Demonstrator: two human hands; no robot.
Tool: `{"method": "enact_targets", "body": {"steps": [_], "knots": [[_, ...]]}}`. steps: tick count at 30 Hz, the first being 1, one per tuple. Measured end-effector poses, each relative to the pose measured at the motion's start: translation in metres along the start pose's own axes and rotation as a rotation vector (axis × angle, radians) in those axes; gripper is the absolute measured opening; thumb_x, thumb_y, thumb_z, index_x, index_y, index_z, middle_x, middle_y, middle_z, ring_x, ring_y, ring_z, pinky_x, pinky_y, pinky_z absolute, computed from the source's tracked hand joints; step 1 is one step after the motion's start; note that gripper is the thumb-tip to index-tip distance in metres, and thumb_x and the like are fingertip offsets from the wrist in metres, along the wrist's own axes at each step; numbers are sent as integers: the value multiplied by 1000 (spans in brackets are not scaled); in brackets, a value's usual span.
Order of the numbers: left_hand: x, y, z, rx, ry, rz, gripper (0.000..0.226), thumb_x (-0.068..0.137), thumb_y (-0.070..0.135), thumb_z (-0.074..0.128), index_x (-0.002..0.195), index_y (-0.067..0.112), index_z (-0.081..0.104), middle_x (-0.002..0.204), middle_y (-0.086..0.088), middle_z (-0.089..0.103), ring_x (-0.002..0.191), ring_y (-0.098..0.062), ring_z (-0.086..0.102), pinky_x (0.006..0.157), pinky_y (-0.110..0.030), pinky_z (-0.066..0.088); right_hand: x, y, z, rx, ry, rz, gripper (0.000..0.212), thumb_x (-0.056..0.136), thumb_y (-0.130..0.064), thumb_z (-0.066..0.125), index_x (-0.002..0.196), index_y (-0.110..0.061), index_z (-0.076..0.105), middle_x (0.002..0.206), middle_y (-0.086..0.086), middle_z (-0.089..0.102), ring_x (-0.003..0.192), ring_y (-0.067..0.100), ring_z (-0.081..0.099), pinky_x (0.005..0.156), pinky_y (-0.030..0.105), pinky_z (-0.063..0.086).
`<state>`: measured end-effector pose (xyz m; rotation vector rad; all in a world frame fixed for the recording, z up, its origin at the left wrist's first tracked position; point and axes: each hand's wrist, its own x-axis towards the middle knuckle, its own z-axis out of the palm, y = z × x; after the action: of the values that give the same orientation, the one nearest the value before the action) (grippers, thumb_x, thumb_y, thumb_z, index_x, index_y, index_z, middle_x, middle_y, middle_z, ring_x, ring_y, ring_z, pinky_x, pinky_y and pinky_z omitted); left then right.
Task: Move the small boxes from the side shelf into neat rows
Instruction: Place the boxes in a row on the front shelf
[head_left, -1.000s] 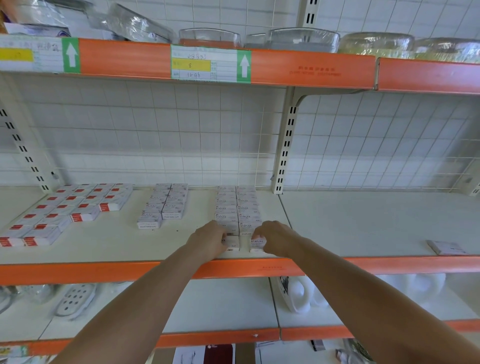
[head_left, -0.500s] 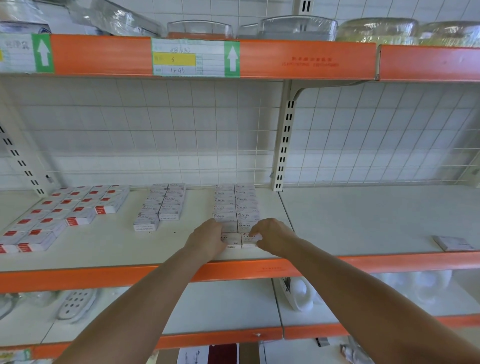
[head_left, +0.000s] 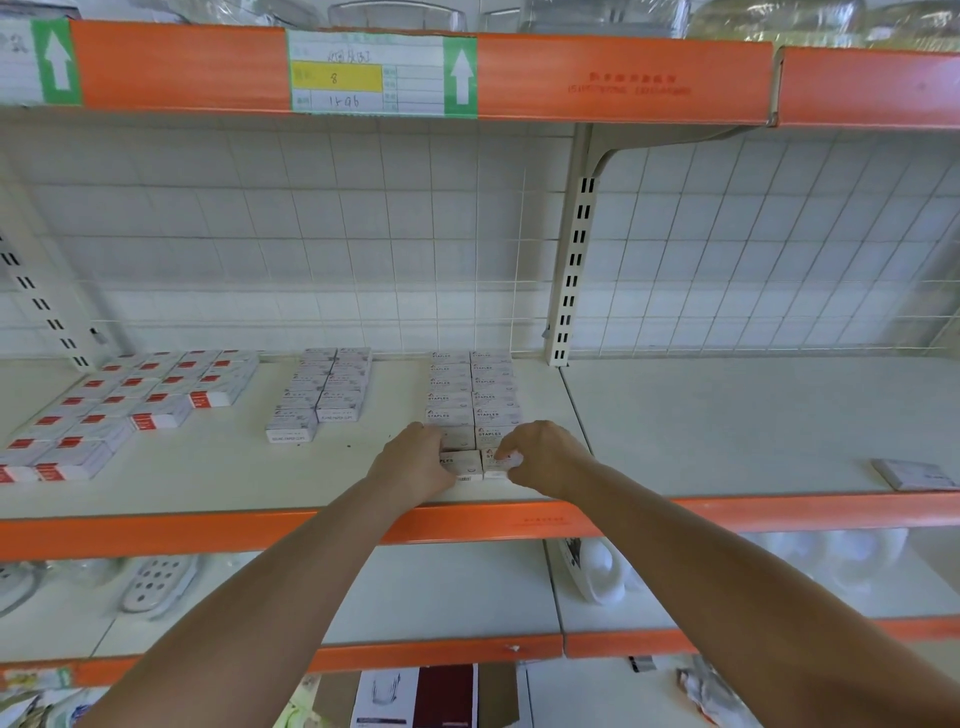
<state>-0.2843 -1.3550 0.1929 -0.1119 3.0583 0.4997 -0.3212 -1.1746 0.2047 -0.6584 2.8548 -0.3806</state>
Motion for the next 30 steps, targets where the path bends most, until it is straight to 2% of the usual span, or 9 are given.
{"method": "enact_targets", "body": {"steps": [5,10,17,23,30], "knots": [[-2,-4,-1,-5,-5,-2,20,81,21,63,95,17,50,97,0,44,85,-19,48,71,-28,40,-4,0,0,26,-7,-10,40,87,-7,57,122,-23,65,131,0,57,114,21,54,87,26,46],[-4,-8,0,2,1,29,20,82,20,62,99,15,51,107,-4,51,88,-19,47,73,-29,40,-6,2,3,31,0,-26,40,86,-4,55,118,-23,68,129,0,60,112,21,57,92,29,48],[0,-12,-2,8,1,23,33,82,18,61,114,13,55,113,-5,52,104,-25,53,86,-34,45,-6,0,4,43,13,-29,41,86,-1,53,116,-22,69,125,3,62,109,23,59,90,30,50],[3,-14,-3,2,-3,37,25,81,14,58,106,11,55,111,-6,51,101,-24,53,81,-32,43,-1,-9,6,-4,42,-27,39,89,-2,51,119,-23,67,123,7,60,105,27,60,84,31,51],[4,-14,-4,12,-9,53,25,83,16,58,107,11,54,109,-5,50,101,-24,54,82,-33,45,-1,-10,5,17,43,-9,40,86,-1,52,119,-21,65,121,9,60,103,28,60,84,32,52]]}}
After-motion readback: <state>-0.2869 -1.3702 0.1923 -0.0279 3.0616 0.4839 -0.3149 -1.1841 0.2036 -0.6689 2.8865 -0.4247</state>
